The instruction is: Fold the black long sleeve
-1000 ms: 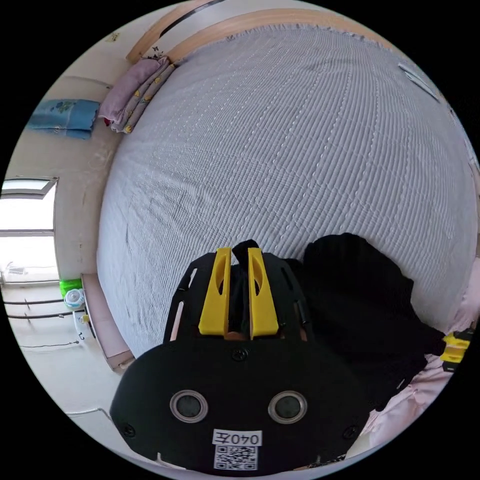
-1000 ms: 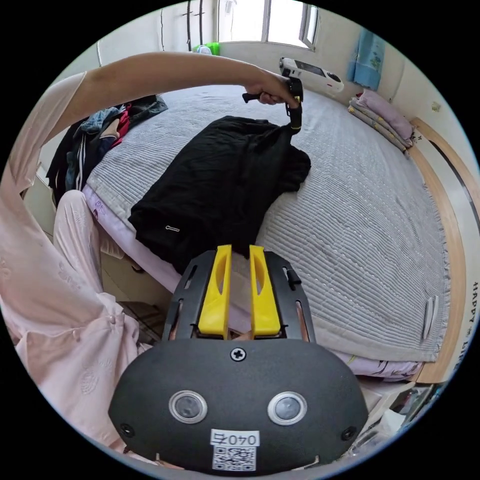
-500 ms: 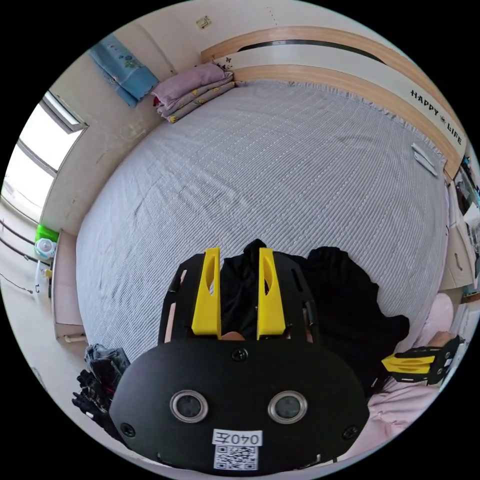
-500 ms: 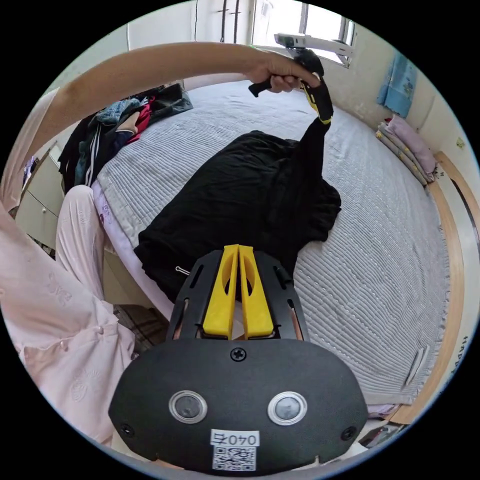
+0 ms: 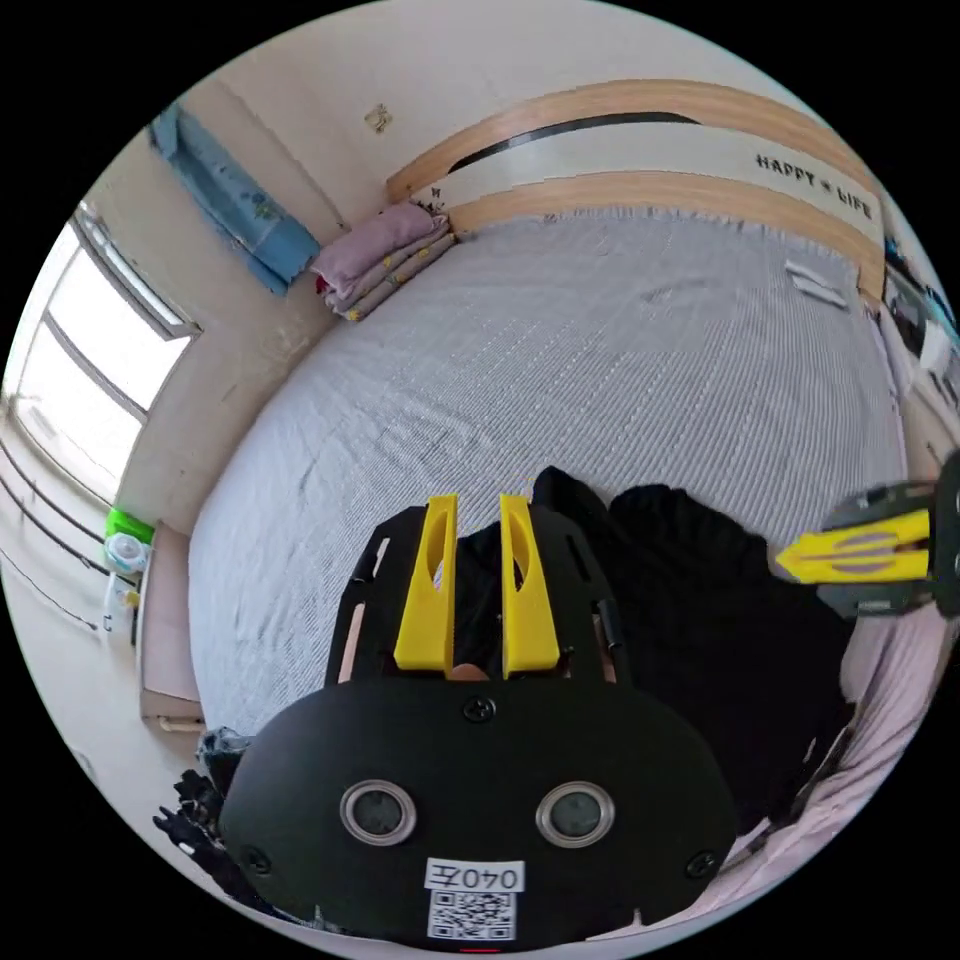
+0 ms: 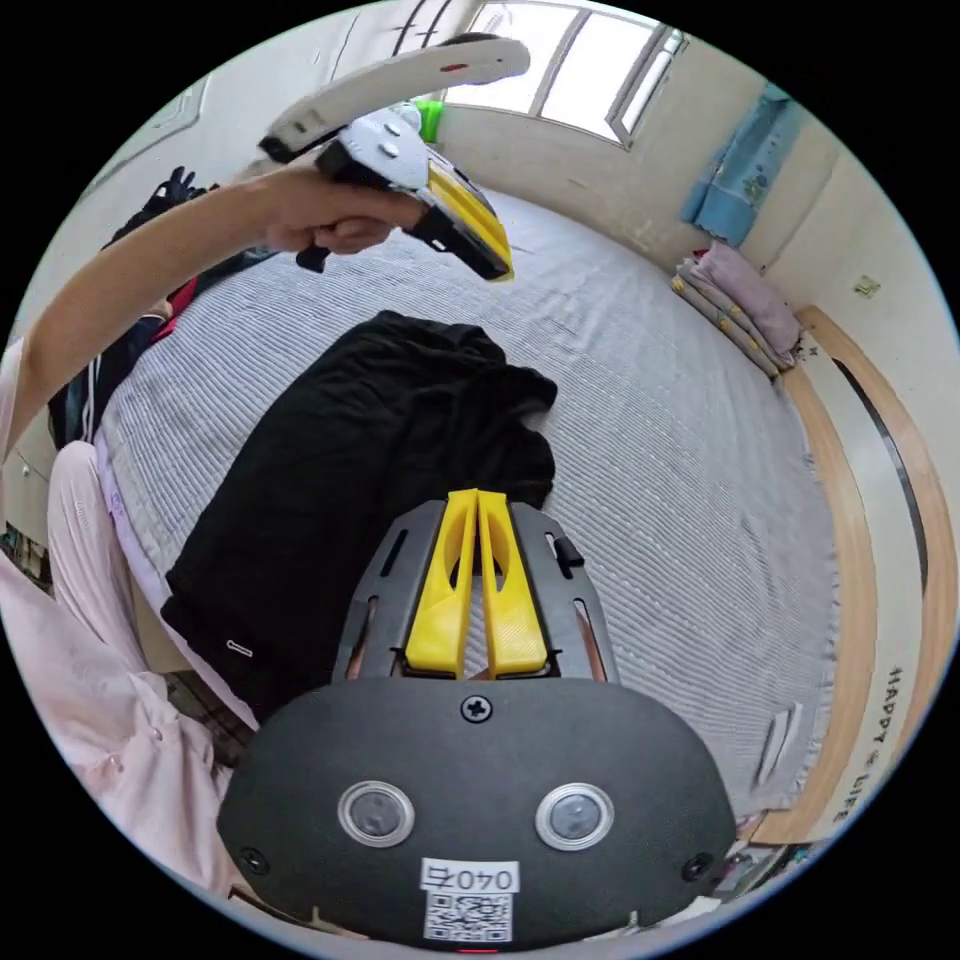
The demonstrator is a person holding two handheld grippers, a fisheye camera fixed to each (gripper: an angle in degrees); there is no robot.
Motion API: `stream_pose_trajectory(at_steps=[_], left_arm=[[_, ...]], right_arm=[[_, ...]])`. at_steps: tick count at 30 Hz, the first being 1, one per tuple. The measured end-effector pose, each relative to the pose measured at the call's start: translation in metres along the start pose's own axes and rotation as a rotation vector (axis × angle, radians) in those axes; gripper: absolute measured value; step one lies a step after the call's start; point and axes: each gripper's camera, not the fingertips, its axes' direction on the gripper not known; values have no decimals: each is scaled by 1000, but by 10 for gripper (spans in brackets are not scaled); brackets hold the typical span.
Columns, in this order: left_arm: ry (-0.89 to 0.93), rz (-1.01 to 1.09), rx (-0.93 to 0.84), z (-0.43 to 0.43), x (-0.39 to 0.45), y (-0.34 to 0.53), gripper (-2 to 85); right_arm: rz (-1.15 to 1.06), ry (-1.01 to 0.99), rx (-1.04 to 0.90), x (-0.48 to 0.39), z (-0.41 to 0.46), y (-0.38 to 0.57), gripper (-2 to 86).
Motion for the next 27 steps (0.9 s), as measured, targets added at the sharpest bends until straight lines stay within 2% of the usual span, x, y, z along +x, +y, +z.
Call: stream_pose_trajectory(at_steps=[2, 4, 7, 9, 10, 12, 13, 14, 16, 18, 20, 23, 27], left_arm=[[-88, 65, -38, 4, 23, 32, -2], [-170, 72, -91, 21, 34, 51, -6], [-70, -43, -171, 57, 22, 63, -8], [-71, -94, -290, 88, 5, 80, -8], [-60, -111, -291, 90, 0, 85, -8], [3, -214, -225, 74, -26, 100, -8], [5, -238, -199, 68, -33, 102, -8], [9, -267, -127, 56, -45, 107, -8], [25, -275, -90, 52, -62, 111, -6], [94, -217, -135, 66, -78, 114, 1], [183, -193, -172, 79, -87, 119, 18], [242, -179, -184, 89, -100, 131, 40], [304, -121, -218, 102, -99, 143, 18]], right_arm=[[-28, -149, -5, 10, 30, -34, -10], [-31, -195, -16, 19, 53, -54, -10], [-11, -217, -139, 45, 92, -70, -10], [23, -75, -233, 74, 107, -64, -9], [71, 7, -280, 102, 110, -54, -9], [200, 105, -304, 144, 106, -41, -8], [210, 262, -288, 159, 99, -36, -8], [221, 262, -236, 168, 89, -39, -6], [194, 162, -134, 173, 78, -53, 0], [160, 49, -74, 173, 79, -72, 26], [132, -161, -113, 179, 103, -98, 77], [176, -245, -196, 192, 138, -117, 97], [232, -311, -233, 204, 165, -125, 88]])
